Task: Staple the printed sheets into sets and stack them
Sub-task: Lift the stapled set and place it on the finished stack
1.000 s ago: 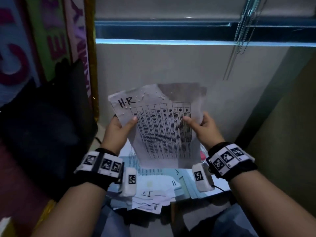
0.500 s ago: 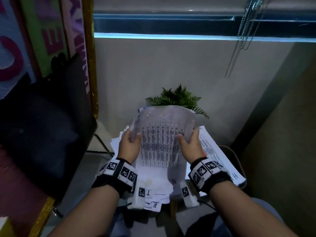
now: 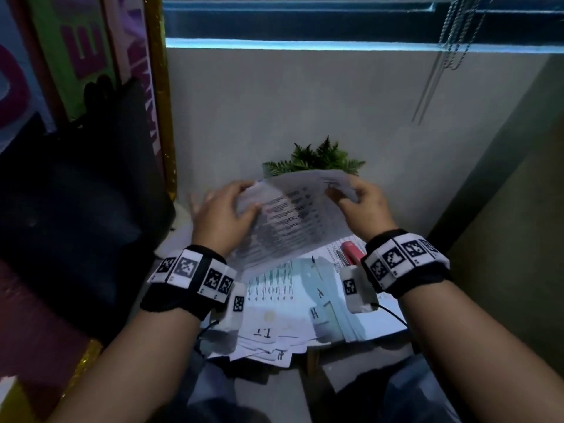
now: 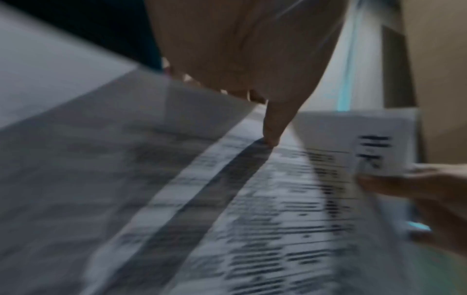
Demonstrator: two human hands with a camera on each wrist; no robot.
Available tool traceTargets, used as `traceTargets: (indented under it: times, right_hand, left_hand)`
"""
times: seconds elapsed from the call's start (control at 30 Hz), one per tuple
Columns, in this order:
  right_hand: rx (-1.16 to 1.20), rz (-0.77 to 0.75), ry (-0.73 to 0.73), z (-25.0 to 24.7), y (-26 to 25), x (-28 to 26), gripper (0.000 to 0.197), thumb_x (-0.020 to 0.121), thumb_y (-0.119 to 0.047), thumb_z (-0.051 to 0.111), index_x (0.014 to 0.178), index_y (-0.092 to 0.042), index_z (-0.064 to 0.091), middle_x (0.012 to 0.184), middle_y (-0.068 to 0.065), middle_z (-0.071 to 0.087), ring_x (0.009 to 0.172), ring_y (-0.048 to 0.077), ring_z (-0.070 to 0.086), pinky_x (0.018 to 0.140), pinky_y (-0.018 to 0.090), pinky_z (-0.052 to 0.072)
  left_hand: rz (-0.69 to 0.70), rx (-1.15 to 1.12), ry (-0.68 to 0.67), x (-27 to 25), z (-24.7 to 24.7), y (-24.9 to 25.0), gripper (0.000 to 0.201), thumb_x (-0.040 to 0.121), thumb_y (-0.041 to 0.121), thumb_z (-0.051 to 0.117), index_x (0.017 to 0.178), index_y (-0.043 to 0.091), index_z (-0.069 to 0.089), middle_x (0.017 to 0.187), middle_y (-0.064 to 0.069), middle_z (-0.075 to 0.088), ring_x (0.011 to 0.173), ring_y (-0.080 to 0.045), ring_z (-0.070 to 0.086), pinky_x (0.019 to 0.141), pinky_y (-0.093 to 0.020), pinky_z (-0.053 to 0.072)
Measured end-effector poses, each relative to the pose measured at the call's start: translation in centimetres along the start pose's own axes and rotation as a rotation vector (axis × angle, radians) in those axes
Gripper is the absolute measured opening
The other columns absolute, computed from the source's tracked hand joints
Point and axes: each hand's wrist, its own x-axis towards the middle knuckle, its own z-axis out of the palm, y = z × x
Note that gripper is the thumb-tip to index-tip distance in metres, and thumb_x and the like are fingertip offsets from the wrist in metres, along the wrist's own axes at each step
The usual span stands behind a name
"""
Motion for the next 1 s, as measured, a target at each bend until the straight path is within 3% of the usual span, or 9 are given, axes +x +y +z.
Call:
traceTargets:
  times: [0.13,0.2,0.27,0.33,0.43,0.57,0.67,0.73,1.0]
  right_hand:
    - [0.117,0.13,-0.027,-1.3,2.2,-1.0,0.017,0.091,-0.01,0.06,0.103,-0.022,0.064,0.083,-0.009,0.063,0.067,-0.011,0.055,0.059,0.001,0.043]
    - [0.161,0.225,-0.017,-1.3,3.5,-1.5,0.011,0.089,-0.014,0.062,0.098,-0.018,0.068,0.087,-0.002,0.067,0.07,0.001,0.059,0.068,0.012,0.052]
    - [0.165,0.289,-0.004,-1.2,4.6,-1.7,0.011,0.089,-0.014,0.063,0.084,-0.023,0.068,0.082,-0.002,0.069,0.074,0.015,0.063,0.08,0.034,0.053]
    - [0.189,0.33,0.007,-1.0,5.5,-2.0,0.01,0.089,-0.01,0.062,0.085,-0.019,0.067,0.08,-0.002,0.068,0.079,0.02,0.064,0.076,0.036,0.053]
    - [0.237,0.409,-0.023,-0.1,7.0,-3.2,0.022,0.084,-0.018,0.069,0.105,-0.015,0.063,0.093,-0.001,0.068,0.085,0.016,0.065,0.066,0.025,0.052]
    - [0.028,0.537,-0.025,2.0,10.2,-4.1,0.048,0.088,-0.03,0.064,0.131,-0.015,0.048,0.131,0.01,0.054,0.119,0.028,0.052,0.099,0.041,0.044]
    - [0.04,0.546,0.058,2.7,11.1,-3.8,0.042,0.094,-0.029,0.055,0.132,-0.015,0.043,0.129,0.014,0.054,0.117,0.031,0.052,0.091,0.036,0.044]
    - [0.068,0.53,0.084,2.9,11.3,-3.6,0.043,0.094,-0.029,0.055,0.132,-0.016,0.039,0.127,0.013,0.055,0.115,0.032,0.053,0.089,0.038,0.045]
    - [0.06,0.577,0.105,2.9,11.3,-2.7,0.033,0.094,-0.03,0.055,0.12,-0.011,0.055,0.118,0.012,0.061,0.11,0.03,0.057,0.09,0.038,0.046]
  left_hand:
    - [-0.374,-0.231,0.262,-0.9,-0.5,-4.5,0.092,0.072,0.038,0.078,0.146,0.021,0.027,0.154,-0.007,0.021,0.14,-0.024,0.022,0.117,-0.046,0.009]
    - [-0.528,-0.579,0.212,-1.1,-0.6,-5.7,0.104,0.074,0.024,0.078,0.151,0.02,0.008,0.155,-0.007,0.016,0.139,-0.021,0.024,0.114,-0.034,0.021]
    - [-0.583,-0.832,0.128,-1.2,0.0,-6.3,0.099,0.077,0.01,0.074,0.151,0.018,0.008,0.148,-0.009,0.034,0.128,-0.023,0.042,0.102,-0.031,0.039]
    - [-0.586,-0.944,0.106,-1.2,1.0,-6.9,0.089,0.077,-0.003,0.07,0.147,0.018,0.018,0.132,-0.008,0.05,0.11,-0.02,0.055,0.083,-0.027,0.053]
    - [-0.609,-0.883,0.051,-1.8,3.1,-7.9,0.088,0.078,-0.01,0.065,0.146,0.023,0.019,0.133,-0.01,0.05,0.115,-0.022,0.053,0.097,-0.041,0.046]
    - [-0.666,-0.727,-0.059,-3.4,6.4,-8.3,0.06,0.09,0.002,0.056,0.14,0.015,0.026,0.113,-0.007,0.054,0.111,-0.027,0.054,0.092,-0.037,0.045]
    - [-0.651,-0.618,-0.025,-3.4,7.3,-7.8,0.027,0.094,0.01,0.051,0.118,0.011,0.04,0.106,-0.009,0.054,0.092,-0.023,0.053,0.068,-0.025,0.041]
    - [-0.625,-0.566,0.01,-2.9,7.6,-8.0,0.018,0.094,0.013,0.051,0.108,0.012,0.04,0.105,-0.01,0.055,0.093,-0.024,0.053,0.075,-0.028,0.039]
    - [-0.662,-0.602,-0.042,-2.2,7.7,-7.7,0.037,0.098,0.013,0.041,0.134,0.012,0.034,0.111,-0.007,0.049,0.098,-0.023,0.05,0.082,-0.032,0.039]
